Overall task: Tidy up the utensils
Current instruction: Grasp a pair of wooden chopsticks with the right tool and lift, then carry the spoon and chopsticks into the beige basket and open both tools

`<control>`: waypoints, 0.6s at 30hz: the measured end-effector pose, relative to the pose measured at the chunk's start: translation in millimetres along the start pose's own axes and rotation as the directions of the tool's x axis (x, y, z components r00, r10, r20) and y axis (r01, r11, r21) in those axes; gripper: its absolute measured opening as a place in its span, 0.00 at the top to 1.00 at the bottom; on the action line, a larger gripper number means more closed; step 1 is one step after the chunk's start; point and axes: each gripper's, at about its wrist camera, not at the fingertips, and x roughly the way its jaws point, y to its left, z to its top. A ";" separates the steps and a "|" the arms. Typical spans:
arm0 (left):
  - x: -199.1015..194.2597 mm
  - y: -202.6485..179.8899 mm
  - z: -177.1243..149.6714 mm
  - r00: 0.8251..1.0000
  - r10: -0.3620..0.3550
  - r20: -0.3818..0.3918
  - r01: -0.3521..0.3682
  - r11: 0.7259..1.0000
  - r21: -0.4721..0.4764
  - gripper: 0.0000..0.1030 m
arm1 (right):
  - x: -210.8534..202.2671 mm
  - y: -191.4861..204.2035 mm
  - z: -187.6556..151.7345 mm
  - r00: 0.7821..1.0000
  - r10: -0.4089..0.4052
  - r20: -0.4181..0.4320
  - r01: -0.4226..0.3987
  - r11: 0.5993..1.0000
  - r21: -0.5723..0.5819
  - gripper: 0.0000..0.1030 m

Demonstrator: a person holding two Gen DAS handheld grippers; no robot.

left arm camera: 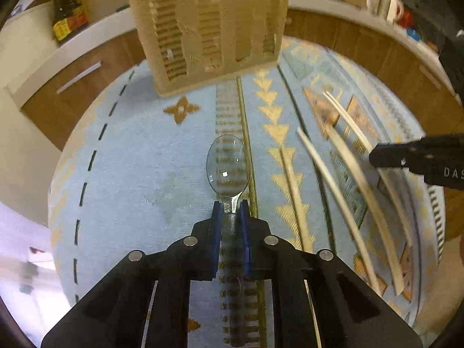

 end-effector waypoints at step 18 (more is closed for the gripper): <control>-123.9 46.5 94.5 0.823 -0.198 0.533 0.313 0.940 -0.134 0.90 | -92.9 38.2 79.4 0.892 0.120 0.435 -0.047 0.983 -0.175 0.90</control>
